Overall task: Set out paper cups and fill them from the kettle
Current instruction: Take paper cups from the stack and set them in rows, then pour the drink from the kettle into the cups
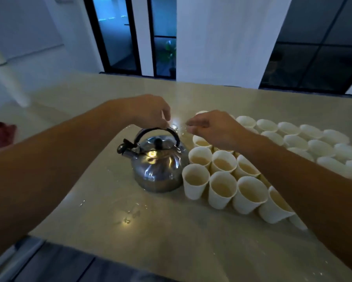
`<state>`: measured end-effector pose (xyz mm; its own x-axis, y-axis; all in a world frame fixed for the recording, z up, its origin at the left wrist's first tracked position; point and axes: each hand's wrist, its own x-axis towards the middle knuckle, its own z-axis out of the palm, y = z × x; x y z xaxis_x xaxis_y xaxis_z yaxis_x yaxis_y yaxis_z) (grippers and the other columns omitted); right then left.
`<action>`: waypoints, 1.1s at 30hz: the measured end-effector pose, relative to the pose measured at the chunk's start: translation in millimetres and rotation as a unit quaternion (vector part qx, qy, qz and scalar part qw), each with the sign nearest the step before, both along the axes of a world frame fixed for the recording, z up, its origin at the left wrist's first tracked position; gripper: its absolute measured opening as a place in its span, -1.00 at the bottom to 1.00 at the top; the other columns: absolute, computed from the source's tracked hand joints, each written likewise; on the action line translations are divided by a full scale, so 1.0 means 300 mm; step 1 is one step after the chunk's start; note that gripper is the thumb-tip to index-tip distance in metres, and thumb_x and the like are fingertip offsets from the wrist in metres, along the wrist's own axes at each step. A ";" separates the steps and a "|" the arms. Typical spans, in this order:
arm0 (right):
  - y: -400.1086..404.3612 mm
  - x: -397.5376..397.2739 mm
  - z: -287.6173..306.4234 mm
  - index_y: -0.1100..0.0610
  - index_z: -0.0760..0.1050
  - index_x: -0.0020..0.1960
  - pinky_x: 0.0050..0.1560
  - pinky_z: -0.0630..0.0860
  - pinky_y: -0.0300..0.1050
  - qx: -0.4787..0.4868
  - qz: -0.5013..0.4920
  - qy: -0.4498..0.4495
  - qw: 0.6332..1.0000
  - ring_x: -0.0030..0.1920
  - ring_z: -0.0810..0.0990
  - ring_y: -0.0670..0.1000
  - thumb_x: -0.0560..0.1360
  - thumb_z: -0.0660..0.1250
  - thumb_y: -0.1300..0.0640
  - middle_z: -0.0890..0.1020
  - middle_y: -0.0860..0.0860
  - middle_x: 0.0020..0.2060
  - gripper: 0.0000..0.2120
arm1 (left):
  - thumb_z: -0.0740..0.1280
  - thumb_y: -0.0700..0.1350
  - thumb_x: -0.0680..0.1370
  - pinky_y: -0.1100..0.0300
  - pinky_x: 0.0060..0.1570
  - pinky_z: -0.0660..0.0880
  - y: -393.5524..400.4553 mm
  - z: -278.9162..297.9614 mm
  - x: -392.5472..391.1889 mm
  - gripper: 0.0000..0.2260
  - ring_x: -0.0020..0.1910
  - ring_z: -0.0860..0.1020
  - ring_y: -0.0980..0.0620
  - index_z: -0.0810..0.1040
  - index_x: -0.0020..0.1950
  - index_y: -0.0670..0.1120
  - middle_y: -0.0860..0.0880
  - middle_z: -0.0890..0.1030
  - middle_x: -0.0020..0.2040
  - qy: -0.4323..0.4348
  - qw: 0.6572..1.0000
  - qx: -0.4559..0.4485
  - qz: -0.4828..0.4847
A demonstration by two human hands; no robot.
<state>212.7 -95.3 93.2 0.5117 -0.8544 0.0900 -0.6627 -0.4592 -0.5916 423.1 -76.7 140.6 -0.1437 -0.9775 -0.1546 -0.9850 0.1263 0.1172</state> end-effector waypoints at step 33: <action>-0.114 0.344 0.209 0.14 0.64 0.02 -0.30 0.40 -0.30 -0.005 0.077 -0.158 0.984 -0.40 0.44 -0.13 0.59 0.30 -0.11 0.48 -0.07 -0.42 -0.68 | 0.28 0.09 0.61 0.12 -0.20 0.30 -0.023 0.130 0.317 -0.86 -0.21 0.46 0.12 0.44 -0.13 0.14 0.10 0.49 -0.20 0.048 0.994 -0.095 -0.022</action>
